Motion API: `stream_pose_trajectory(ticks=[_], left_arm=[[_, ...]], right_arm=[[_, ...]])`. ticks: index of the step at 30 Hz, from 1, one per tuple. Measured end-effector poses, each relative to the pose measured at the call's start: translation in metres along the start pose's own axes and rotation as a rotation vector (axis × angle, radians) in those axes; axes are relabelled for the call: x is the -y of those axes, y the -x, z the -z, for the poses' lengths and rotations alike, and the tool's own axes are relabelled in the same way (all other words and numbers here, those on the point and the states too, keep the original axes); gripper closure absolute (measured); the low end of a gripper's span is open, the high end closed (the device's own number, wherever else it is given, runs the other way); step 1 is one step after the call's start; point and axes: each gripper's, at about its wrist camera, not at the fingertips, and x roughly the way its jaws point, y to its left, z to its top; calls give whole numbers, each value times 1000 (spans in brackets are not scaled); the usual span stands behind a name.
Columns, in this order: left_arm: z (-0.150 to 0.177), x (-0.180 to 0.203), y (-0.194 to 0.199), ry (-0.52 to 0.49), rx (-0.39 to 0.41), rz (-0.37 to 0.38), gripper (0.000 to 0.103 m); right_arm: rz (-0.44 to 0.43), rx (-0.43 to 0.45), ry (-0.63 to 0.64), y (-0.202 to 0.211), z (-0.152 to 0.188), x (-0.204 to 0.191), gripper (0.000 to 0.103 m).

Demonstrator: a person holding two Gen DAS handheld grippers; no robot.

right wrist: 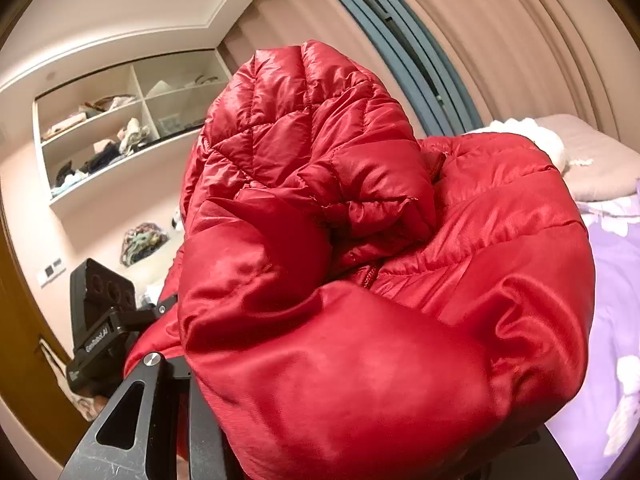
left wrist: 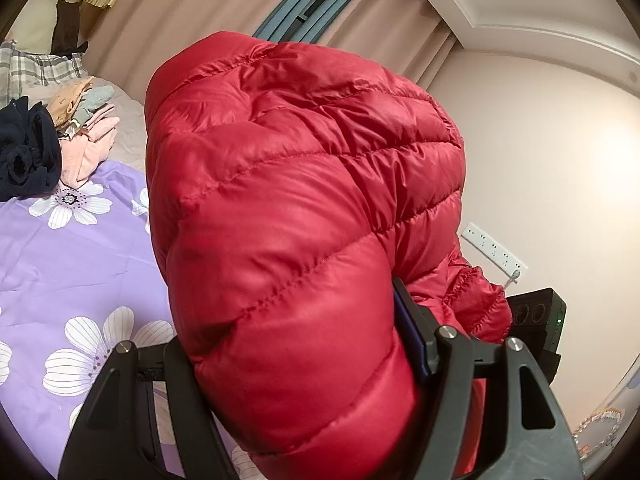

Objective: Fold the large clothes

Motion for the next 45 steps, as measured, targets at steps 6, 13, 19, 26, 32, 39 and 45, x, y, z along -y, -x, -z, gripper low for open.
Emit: stream_pose_trajectory(ticks=[6, 13, 19, 26, 32, 39, 45], left_arm=[[5, -1, -30, 5, -57, 11, 35], [14, -24, -79, 39, -105, 8, 34], [9, -60, -122, 47, -122, -36, 34], [37, -129, -186, 53, -174, -201, 34], [89, -205, -244, 32, -288, -355, 25], [96, -206, -241, -24, -283, -419, 18], [90, -200, -226, -1, -304, -495, 13]], right_arm=[[43, -7, -21, -1, 0, 8, 59], [119, -42, -34, -17, -1, 36, 59], [132, -96, -34, -58, -6, 62, 59], [244, -247, -9, -146, 16, 101, 59], [409, -441, 85, -218, 70, 130, 59], [379, -401, -77, -208, 101, 150, 49], [418, -437, -126, -182, 100, 140, 41]])
